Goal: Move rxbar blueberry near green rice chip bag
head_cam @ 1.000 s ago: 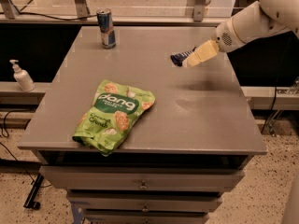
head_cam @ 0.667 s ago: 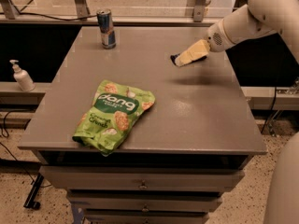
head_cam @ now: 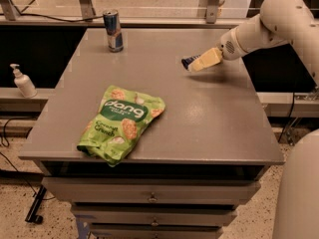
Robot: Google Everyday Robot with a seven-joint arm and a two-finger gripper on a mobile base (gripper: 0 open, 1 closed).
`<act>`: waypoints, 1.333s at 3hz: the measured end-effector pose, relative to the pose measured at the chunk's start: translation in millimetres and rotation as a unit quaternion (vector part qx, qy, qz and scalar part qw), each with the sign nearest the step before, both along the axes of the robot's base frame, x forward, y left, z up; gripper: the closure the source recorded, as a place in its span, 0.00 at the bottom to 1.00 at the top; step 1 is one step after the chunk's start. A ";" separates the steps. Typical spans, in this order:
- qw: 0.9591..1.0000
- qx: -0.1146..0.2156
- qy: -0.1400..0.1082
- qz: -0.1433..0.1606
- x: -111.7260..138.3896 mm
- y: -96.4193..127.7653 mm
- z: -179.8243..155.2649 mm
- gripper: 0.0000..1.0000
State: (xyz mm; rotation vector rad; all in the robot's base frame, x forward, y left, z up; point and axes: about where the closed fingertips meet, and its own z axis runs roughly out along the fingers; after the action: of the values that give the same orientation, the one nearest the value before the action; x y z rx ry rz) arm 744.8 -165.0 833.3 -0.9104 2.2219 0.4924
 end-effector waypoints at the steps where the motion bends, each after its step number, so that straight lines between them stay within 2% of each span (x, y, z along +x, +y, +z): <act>1: 1.000 0.000 -0.006 -0.012 5.5 -9.0 -4.3 0.40; 3: 1.000 -0.004 -0.012 -0.018 3.8 -15.8 -4.5 0.87; 4: 1.000 -0.004 -0.012 -0.018 2.6 -15.3 -3.3 1.00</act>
Offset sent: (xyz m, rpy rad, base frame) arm 0.0072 -0.0262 0.0021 -0.0109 -0.0478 -0.0545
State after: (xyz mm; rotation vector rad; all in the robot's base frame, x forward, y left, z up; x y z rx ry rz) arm 747.4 -180.2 830.1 -0.8744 2.2163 0.4540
